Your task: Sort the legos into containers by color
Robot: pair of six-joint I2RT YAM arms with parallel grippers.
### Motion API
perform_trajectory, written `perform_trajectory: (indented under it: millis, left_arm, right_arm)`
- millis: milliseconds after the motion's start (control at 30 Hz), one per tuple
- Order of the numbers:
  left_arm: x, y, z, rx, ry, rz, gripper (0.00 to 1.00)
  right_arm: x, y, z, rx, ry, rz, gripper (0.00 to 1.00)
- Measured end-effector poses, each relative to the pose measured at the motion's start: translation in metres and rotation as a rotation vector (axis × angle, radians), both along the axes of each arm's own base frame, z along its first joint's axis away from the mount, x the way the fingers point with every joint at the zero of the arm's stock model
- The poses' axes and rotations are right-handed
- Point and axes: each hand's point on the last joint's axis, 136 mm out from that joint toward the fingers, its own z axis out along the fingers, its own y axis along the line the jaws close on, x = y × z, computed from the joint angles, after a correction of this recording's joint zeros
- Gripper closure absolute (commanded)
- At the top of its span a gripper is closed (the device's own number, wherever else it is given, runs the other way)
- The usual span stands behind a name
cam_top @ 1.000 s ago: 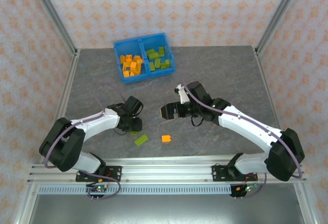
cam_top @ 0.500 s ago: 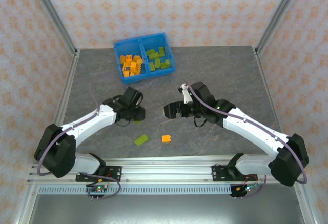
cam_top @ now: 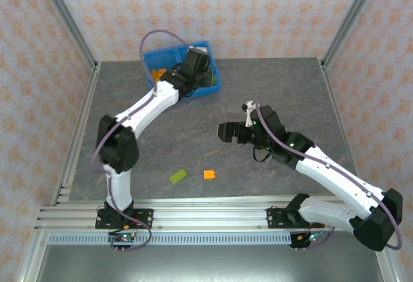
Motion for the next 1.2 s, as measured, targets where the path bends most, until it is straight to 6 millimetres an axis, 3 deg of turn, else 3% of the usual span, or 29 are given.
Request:
perform_trajectory:
  millis: [200, 300, 433, 600, 767, 933, 1067, 1200]
  left_arm:
    - [0.076, -0.004, -0.035, 0.024, -0.041, 0.063, 0.73]
    - [0.102, 0.000, -0.056, 0.028, -0.041, 0.085, 0.72]
    - [0.123, 0.008, -0.079, 0.026, -0.033, 0.113, 0.66]
    - [0.132, 0.020, -0.100, -0.008, 0.001, 0.135, 0.44]
    - [0.131, 0.021, -0.100, -0.048, 0.022, 0.120, 0.35]
    - [0.119, 0.015, -0.077, -0.081, 0.033, 0.075, 0.34]
    - [0.079, 0.015, -0.027, -0.121, 0.030, 0.023, 0.34]
    - [0.008, 0.023, 0.034, -0.167, -0.022, -0.035, 0.34]
  right_arm:
    - [0.013, -0.019, -0.001, -0.066, -0.044, -0.108, 0.01]
    - [0.017, -0.024, 0.001, -0.076, -0.063, -0.137, 0.01]
    - [0.018, -0.024, 0.003, -0.072, -0.072, -0.141, 0.01]
    - [0.018, -0.024, 0.003, -0.075, -0.074, -0.142, 0.01]
    - [0.018, -0.024, 0.004, -0.076, -0.077, -0.140, 0.01]
    - [0.019, -0.022, 0.009, -0.065, -0.084, -0.138, 0.01]
    - [0.021, -0.021, 0.009, -0.062, -0.087, -0.138, 0.01]
    - [0.025, -0.018, 0.007, -0.065, -0.089, -0.136, 0.01]
